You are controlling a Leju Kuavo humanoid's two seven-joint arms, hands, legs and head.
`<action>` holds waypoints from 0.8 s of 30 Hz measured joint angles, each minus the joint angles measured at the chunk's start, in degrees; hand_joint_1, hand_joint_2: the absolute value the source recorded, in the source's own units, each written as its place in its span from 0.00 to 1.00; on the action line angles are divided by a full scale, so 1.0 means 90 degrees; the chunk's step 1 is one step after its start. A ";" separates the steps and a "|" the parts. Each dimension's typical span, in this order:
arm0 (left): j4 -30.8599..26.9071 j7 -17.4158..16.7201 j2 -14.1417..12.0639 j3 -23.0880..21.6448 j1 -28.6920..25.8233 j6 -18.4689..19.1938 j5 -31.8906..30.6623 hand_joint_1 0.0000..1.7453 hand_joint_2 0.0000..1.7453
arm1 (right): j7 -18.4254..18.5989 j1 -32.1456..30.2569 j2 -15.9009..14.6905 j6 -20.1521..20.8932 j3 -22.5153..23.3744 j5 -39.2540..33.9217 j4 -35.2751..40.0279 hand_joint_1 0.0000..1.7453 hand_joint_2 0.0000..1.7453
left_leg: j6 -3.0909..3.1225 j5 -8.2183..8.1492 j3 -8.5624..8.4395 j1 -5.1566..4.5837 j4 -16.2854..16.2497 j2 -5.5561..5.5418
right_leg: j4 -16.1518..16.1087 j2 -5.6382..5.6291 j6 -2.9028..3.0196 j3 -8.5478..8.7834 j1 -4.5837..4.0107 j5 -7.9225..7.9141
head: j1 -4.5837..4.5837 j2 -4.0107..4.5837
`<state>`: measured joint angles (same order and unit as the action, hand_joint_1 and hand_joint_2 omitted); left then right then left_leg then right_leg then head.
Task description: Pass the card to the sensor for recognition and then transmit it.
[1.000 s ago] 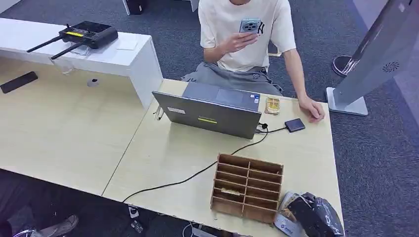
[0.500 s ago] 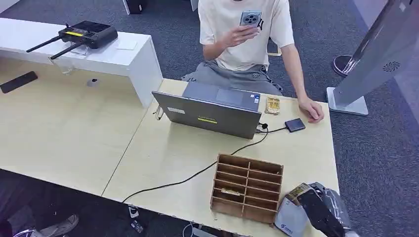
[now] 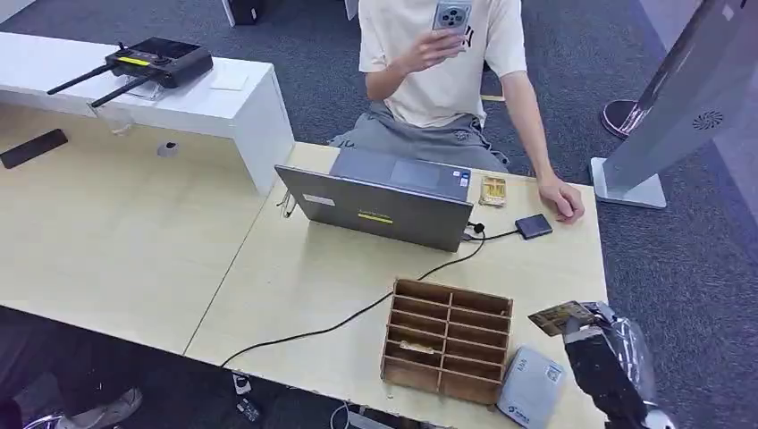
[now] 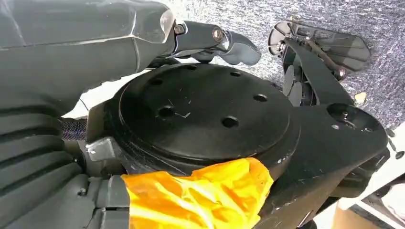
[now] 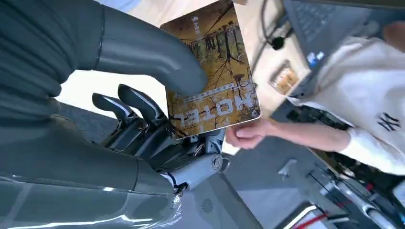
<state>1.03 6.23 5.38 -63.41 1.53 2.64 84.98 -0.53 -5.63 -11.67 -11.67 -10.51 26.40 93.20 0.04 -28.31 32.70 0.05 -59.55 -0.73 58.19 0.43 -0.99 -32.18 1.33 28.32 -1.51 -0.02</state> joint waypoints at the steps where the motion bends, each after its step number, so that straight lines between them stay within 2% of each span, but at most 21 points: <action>1: 0.0000 0.0007 0.0000 0.0000 -0.0001 -0.0005 0.0000 0.00 1.00 | -0.0058 -0.0001 0.0039 -0.0015 0.0027 -0.0010 0.0066 1.00 1.00 | 0.0000 0.0000 0.0001 0.0000 0.0000 0.0000 | 0.0000 0.0000 0.0000 0.0000 0.0000 0.0000 | 0.0000 0.0000; 12: 0.0002 0.0080 0.0029 0.0000 -0.0013 -0.0022 0.0000 0.00 1.00 | -0.0563 0.0023 0.0301 -0.0160 0.0061 -0.0308 0.0565 1.00 1.00 | 0.0000 0.0000 0.0002 0.0000 0.0000 -0.0001 | 0.0000 0.0000 0.0000 0.0000 0.0000 0.0000 | 0.0002 0.0000; 24: 0.0002 0.0102 0.0032 0.0000 -0.0018 -0.0015 -0.0007 0.00 1.00 | -0.0796 0.0262 0.0503 -0.0223 0.0007 -0.0541 0.0665 1.00 1.00 | -0.0001 0.0001 0.0003 0.0000 0.0000 -0.0001 | 0.0002 0.0000 0.0000 0.0000 0.0000 0.0000 | 0.0000 0.0000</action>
<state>1.05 7.15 5.66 -63.41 1.37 2.51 84.91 -7.69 -3.28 -7.15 -13.68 -10.45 21.53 99.19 0.03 -28.30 32.73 0.05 -59.55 -0.74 58.21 0.43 -0.99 -32.18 1.33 28.32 -1.51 -0.02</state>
